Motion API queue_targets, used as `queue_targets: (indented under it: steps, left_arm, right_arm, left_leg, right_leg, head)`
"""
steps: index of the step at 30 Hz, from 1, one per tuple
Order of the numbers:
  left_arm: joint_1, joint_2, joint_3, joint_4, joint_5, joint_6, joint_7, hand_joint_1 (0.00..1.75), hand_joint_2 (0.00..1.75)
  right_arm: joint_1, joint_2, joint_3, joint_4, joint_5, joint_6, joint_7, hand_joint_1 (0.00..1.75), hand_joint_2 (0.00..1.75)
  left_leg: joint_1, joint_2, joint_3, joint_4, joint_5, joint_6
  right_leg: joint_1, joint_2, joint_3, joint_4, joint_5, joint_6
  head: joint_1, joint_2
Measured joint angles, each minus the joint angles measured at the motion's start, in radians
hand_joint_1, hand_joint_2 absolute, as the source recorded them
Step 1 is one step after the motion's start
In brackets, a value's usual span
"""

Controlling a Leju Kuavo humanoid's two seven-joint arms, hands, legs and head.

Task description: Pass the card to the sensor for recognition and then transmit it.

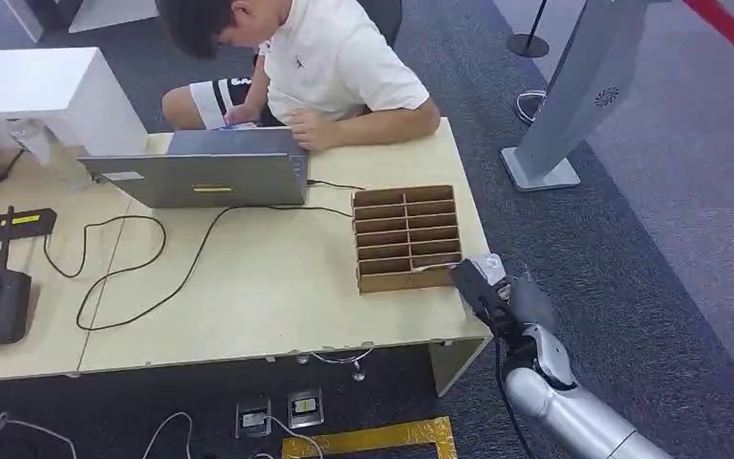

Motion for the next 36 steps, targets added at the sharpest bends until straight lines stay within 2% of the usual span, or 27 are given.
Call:
queue_targets:
  steps: [10,21,29,34,36]
  left_arm:
    - [0.0,0.0,0.0,0.0,0.0,0.0,0.0,0.0,0.0]
    - [0.0,0.0,0.0,0.0,0.0,0.0,0.0,0.0,0.0]
    - [0.0,0.003,-0.005,0.0,0.0,0.0,-0.003,0.0,0.0]
    - [0.0,0.003,-0.019,0.0,0.0,0.0,-0.011,0.0,0.0]
    - [0.0,0.004,-0.022,0.0,0.0,0.0,-0.02,0.0,0.0]
  right_arm:
    - [0.0,0.004,0.003,0.01,-0.013,-0.025,0.0,1.75,1.75]
    - [-0.027,0.0,-0.002,0.004,0.048,-0.003,0.0,1.75,1.75]
    - [-0.125,-0.016,-0.03,-0.073,0.125,0.021,0.0,1.75,1.75]
    - [-0.202,-0.024,-0.052,-0.146,0.173,0.062,0.0,1.75,1.75]
    - [-0.248,-0.024,-0.056,-0.171,0.201,0.104,0.0,1.75,1.75]
  left_leg:
    - [0.0,0.002,0.002,0.0,0.0,0.0]
    - [0.0,0.001,0.001,0.0,0.0,0.0]
    - [0.0,0.001,0.001,0.0,0.0,0.0]
    - [0.0,0.001,0.0,0.0,0.0,0.0]
    - [0.0,0.002,0.0,0.0,0.0,0.0]
  right_leg:
    - [0.0,0.001,0.001,0.0,0.0,0.0]
    - [0.0,0.001,0.001,0.0,0.001,0.0]
    - [0.0,0.001,0.001,0.001,0.001,0.0]
    - [0.0,0.001,0.0,0.001,0.001,0.0]
    - [0.0,0.002,0.0,0.001,0.001,0.0]
  head:
    - [0.0,0.0]
    - [0.0,0.0]
    - [0.0,0.0]
    - [0.0,0.0]
    - [0.0,0.0]
